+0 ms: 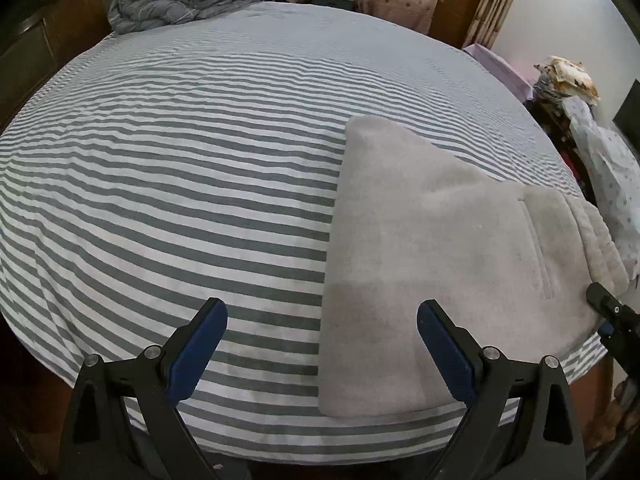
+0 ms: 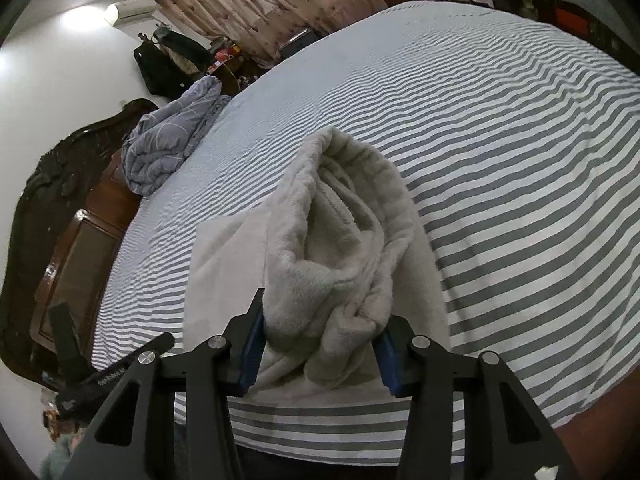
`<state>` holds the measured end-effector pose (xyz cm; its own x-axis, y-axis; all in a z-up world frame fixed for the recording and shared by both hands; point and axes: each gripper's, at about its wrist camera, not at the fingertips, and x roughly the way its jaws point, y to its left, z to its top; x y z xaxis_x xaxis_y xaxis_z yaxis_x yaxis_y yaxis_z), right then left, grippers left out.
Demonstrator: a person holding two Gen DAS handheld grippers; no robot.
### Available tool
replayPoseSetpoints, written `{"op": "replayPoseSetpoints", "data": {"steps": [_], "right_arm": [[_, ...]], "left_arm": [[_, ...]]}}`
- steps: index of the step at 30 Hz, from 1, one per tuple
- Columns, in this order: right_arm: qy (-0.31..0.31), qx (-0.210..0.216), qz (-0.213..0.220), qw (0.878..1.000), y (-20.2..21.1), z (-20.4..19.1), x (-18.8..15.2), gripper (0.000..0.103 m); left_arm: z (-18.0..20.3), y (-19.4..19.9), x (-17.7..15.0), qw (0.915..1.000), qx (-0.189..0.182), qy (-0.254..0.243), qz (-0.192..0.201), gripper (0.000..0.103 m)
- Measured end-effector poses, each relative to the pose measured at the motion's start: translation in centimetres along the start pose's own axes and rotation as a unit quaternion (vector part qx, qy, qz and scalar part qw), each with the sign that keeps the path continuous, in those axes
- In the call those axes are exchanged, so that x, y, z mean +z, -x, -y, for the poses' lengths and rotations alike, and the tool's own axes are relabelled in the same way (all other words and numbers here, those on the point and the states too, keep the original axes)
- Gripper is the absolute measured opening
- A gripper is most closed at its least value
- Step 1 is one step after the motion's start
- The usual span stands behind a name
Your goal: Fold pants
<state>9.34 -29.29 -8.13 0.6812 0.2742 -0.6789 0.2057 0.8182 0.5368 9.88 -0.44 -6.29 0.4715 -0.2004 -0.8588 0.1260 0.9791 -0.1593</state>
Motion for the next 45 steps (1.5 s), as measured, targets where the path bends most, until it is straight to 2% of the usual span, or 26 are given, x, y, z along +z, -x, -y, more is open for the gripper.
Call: {"op": "replayPoseSetpoints", "data": {"steps": [5, 10, 13, 14, 18, 24, 30, 37, 41, 45], "right_arm": [[0.0, -0.016, -0.008, 1.0, -1.3, 2.0, -0.3, 0.044], [-0.021, -0.021, -0.027, 0.999, -2.2, 3.8, -0.9, 0.053], [-0.017, -0.034, -0.03, 0.999, -2.1, 4.3, -1.0, 0.062], [-0.013, -0.043, -0.029, 0.999, -2.1, 4.2, -1.0, 0.069], [0.016, -0.068, -0.023, 0.997, -1.8, 3.6, -0.8, 0.072], [0.016, -0.091, -0.038, 0.995, -2.9, 4.2, -0.8, 0.077], [0.022, -0.105, -0.047, 0.993, -3.3, 4.3, -0.8, 0.081], [0.008, -0.083, -0.062, 0.995, -2.8, 5.0, -0.3, 0.083], [0.02, -0.077, -0.063, 0.995, -1.5, 4.1, 0.6, 0.084], [0.052, -0.088, -0.021, 0.995, 1.3, 2.3, 1.9, 0.083]], "left_arm": [[-0.5, -0.4, 0.2, 1.0, 0.005, -0.001, -0.003, 0.096], [-1.3, -0.8, 0.5, 0.9999, 0.01, 0.013, -0.005, 0.096], [-1.2, -0.9, 0.3, 0.9999, 0.008, 0.012, -0.004, 0.096], [-1.0, -1.0, 0.1, 0.9999, 0.009, 0.011, -0.004, 0.096], [-0.6, -1.3, -0.2, 0.9999, -0.001, 0.01, -0.003, 0.096], [0.4, -3.7, -1.5, 0.9991, 0.027, -0.023, -0.02, 0.096], [1.0, -3.8, -2.0, 0.9972, 0.049, -0.056, -0.002, 0.097], [-0.2, -3.2, -1.6, 0.9991, 0.025, -0.034, -0.008, 0.097], [-0.5, -2.4, -1.0, 0.9995, 0.019, -0.024, -0.003, 0.097], [-1.6, -1.6, -0.3, 0.9995, -0.028, 0.012, -0.006, 0.097]]}}
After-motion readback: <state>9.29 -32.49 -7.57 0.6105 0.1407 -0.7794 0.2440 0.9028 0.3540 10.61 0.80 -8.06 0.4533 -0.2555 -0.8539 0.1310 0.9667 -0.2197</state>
